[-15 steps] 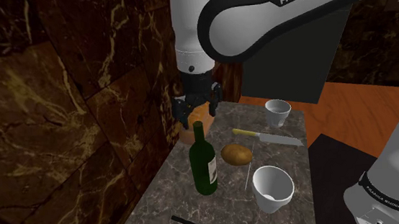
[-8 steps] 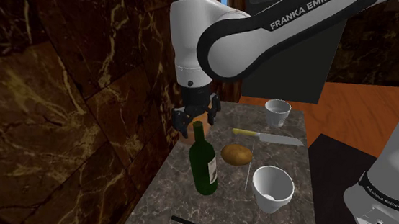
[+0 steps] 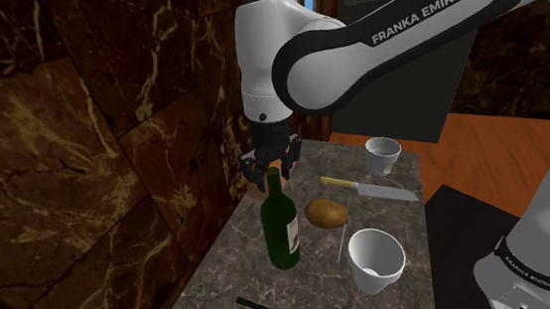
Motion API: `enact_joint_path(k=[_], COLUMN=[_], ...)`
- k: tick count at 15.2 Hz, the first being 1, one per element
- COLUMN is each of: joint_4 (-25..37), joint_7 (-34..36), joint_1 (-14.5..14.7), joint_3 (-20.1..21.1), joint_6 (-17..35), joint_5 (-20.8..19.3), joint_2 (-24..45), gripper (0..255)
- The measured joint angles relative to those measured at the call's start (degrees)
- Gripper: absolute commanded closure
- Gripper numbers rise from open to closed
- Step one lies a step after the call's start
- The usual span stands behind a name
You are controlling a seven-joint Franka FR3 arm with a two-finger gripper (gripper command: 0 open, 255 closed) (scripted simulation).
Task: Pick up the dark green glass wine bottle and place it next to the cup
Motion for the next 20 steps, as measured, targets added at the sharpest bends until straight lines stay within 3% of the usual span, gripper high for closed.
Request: enact_joint_path(k=[9, 20], joint_4=[0.0, 5.99], joint_7=[-0.01, -0.38], joint_1=[0.0, -0.15], joint_3=[0.0, -0.28], joint_6=[0.01, -7.48], joint_5=[0.0, 0.76], joint_2=[-0.02, -1.68], gripper=[255, 255])
